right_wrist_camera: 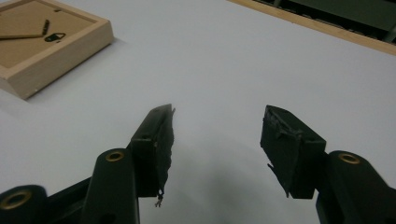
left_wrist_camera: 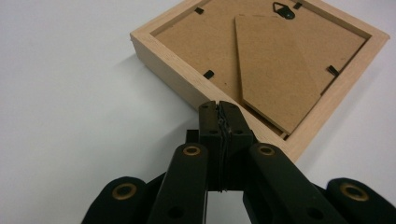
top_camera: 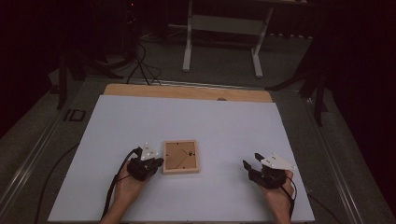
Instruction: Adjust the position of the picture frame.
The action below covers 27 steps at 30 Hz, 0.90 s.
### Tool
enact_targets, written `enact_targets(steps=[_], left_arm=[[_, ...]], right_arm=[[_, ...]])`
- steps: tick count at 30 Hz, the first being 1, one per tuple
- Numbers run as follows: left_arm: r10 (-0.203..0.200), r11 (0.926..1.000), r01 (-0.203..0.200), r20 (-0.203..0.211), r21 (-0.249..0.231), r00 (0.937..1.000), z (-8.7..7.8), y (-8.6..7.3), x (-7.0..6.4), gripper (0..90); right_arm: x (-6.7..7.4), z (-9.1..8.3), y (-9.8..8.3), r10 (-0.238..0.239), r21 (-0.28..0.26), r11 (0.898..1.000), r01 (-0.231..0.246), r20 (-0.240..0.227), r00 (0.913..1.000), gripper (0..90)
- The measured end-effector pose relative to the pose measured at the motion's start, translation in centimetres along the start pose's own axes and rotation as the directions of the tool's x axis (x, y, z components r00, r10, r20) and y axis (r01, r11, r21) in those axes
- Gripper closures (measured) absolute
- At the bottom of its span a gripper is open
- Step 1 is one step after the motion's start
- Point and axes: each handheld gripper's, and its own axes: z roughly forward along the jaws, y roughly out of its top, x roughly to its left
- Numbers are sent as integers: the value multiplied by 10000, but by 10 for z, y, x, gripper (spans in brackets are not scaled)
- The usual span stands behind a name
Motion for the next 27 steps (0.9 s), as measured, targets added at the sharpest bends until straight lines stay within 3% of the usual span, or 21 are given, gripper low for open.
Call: enact_targets(steps=[20,27], left_arm=[[-85,9997,82,-149,-212,9999,20,12,4,872],[233,9997,-233,-225,8,9995,18,9,3,852]], right_arm=[[0,-1,0,-60,-14,10000,60,84,9999,434],[-1,-1,0,-32,-43,10000,33,95,10000,433]])
